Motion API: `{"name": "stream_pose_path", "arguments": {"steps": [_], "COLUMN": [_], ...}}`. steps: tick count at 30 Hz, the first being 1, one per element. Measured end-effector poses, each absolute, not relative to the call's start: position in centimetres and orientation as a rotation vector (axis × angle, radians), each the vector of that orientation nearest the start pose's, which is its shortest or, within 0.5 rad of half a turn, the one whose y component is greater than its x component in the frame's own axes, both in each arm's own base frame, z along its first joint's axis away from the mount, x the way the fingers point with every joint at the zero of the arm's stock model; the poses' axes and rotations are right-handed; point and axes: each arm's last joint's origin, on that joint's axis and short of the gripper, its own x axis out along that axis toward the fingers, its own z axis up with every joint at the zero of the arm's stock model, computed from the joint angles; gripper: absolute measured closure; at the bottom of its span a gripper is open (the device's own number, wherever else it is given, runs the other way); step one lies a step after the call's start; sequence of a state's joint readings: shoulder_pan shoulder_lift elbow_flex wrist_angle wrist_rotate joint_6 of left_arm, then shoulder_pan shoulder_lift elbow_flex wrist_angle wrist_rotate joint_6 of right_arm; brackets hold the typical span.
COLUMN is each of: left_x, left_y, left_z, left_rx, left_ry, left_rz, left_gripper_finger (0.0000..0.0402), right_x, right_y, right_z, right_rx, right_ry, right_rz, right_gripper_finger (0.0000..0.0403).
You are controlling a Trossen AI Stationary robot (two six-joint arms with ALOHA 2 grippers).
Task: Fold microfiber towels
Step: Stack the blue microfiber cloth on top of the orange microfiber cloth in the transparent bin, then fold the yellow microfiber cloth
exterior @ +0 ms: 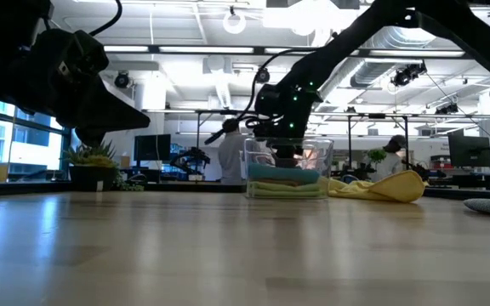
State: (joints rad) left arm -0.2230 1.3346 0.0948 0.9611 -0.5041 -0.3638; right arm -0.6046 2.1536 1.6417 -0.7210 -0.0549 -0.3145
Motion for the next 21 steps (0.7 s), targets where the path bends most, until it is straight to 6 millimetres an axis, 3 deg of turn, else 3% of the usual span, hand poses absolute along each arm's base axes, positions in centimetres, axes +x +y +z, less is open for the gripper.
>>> {"name": "stream_pose_path", "arguments": {"steps": [6,21], "left_x": [18.3,18.3], "left_y": [-2.7,-2.7], "left_z": [12.2,12.2], "left_rx": [-0.260,-0.252], "left_ry": [0.207,0.210], "left_rz": [0.323,0.317], "left_gripper_finger": [0.0399,0.0399], "right_x": [36.1,34.6], "right_y": [-24.7,-23.3], "right_z": [17.8,24.9], "right_rx": [0.094,0.074], "right_ry": [1.225,1.073], "right_rz": [-0.328,-0.395], "right_gripper_finger": [0.0402,0.0403]}}
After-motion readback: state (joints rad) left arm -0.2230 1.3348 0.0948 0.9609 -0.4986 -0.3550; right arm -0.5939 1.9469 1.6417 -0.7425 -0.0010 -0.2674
